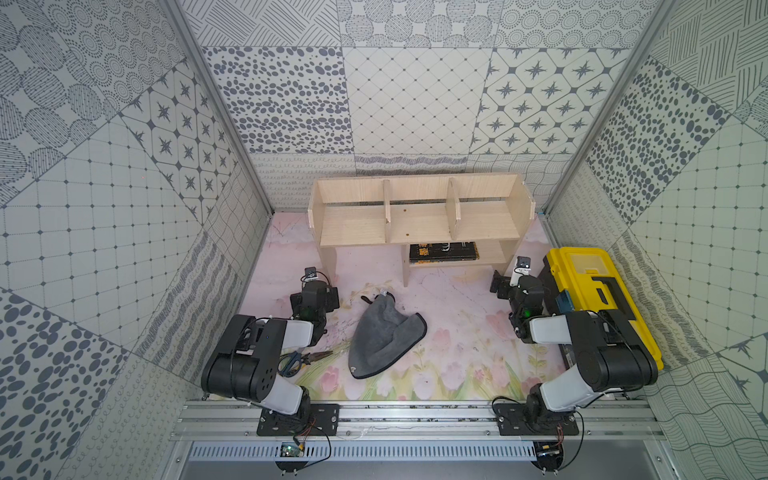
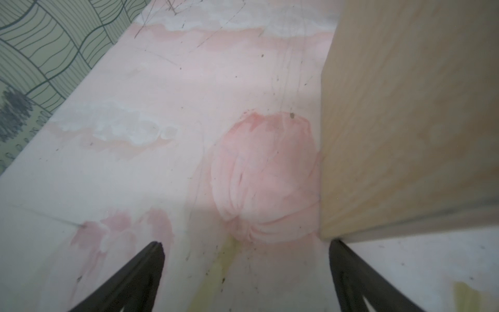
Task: Wipe the bookshelf clean with a cloth
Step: Reset both arms
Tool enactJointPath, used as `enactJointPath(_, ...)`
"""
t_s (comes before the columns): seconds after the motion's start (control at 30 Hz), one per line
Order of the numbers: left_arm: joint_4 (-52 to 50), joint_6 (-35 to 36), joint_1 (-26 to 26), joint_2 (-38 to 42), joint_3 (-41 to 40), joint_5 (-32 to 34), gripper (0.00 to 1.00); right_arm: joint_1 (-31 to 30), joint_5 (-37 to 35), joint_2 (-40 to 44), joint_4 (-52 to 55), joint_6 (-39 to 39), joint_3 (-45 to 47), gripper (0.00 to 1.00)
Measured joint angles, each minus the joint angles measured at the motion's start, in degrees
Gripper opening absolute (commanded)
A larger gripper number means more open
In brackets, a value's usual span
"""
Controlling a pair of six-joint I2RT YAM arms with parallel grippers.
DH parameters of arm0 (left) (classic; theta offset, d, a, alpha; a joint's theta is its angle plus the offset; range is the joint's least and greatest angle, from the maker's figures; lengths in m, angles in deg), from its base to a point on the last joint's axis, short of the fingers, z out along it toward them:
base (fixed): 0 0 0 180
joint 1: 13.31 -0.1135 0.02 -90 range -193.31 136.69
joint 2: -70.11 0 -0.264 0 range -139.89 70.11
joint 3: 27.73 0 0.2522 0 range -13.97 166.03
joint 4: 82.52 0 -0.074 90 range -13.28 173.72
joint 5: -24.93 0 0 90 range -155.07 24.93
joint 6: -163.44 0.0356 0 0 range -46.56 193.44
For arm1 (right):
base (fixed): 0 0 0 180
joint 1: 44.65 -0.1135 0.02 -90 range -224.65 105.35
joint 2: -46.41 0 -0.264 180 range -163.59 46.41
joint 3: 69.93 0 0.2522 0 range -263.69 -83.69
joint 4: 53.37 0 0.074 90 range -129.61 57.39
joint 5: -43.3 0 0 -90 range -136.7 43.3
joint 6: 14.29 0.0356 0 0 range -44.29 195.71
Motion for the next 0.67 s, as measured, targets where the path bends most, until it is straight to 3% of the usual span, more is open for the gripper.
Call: enactJointPath(0.67, 9.29, 0.9, -0.59, -1.33, -0.52, -5.79, 0.99, 0.0, 1.44, 0.0, 0.02, 0.0, 0.0, 0.97)
